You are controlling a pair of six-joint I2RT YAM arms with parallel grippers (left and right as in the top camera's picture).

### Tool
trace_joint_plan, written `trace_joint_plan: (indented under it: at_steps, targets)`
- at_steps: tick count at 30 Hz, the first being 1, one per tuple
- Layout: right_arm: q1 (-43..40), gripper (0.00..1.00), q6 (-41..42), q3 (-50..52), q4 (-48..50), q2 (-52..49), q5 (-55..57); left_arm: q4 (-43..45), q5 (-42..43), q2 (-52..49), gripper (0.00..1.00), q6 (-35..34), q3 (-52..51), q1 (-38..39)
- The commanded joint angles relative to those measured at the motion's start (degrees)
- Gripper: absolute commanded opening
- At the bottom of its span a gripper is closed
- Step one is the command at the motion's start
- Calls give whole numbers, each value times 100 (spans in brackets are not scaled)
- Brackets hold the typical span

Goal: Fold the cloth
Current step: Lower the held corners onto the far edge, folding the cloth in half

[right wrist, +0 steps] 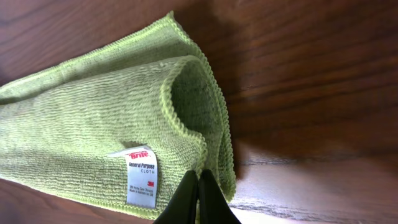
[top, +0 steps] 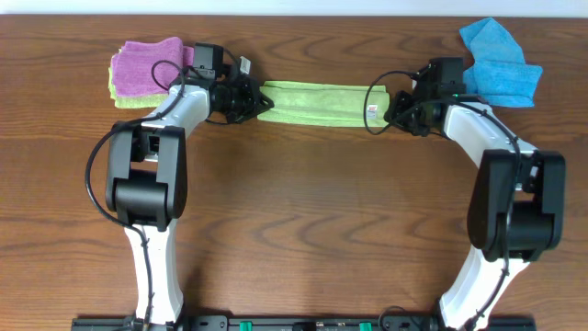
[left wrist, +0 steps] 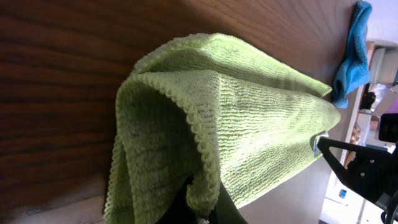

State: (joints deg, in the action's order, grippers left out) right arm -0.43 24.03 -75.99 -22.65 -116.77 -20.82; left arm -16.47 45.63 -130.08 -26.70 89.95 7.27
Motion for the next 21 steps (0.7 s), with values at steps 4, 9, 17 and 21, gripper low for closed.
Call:
trace_joint_plan:
  at_steps: [4, 9, 17, 21]
  targets:
    - [15, 2, 61, -87, -28, -57, 474, -24, -581, -46, 6, 149, 125, -168]
    - [20, 2, 59, -87, -46, -59, 544, -26, -579, -46, 6, 149, 125, -168]
    - [20, 2, 59, -87, -57, -136, 560, -28, -575, -46, 6, 144, 125, -166]
    - [20, 1, 61, -87, -46, -177, 560, -28, -570, -46, 6, 144, 125, -162]
